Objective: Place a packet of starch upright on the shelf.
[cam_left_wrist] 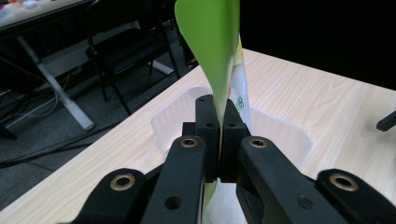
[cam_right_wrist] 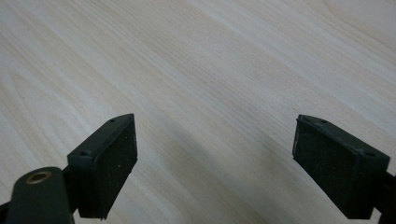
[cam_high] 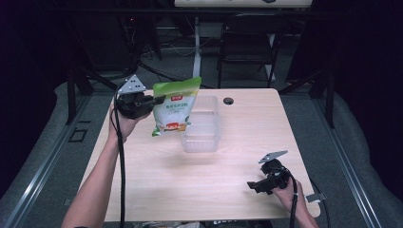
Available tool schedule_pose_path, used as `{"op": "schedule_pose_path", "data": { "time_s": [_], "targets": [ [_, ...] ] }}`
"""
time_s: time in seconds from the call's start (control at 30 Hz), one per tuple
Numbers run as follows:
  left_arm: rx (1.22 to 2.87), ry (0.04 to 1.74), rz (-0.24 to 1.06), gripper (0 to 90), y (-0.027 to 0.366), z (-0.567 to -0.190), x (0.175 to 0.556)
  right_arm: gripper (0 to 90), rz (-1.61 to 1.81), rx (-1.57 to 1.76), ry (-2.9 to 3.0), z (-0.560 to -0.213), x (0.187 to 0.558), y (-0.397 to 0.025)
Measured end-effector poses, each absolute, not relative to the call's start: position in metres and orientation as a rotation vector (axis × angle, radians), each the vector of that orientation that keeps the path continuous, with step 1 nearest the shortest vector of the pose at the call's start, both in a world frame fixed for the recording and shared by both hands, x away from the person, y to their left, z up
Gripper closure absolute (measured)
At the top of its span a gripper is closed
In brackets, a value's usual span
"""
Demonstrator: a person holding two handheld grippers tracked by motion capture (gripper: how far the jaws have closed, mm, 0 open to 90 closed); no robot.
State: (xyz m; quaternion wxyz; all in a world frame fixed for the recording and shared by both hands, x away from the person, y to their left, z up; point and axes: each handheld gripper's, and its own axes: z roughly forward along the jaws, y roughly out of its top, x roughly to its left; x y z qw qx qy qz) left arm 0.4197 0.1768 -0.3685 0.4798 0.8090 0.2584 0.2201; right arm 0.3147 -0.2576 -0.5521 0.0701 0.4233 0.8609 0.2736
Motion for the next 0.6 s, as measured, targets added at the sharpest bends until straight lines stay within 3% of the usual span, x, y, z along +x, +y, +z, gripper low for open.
{"op": "schedule_pose_path", "data": {
  "time_s": [0.6],
  "targets": [
    [1.981, 0.529, 0.53, 90.0, 0.14, -0.388, 0.434, 13.3, 0.826, 1.27, 2.603, -0.552, 0.315, -0.258]
  ]
}}
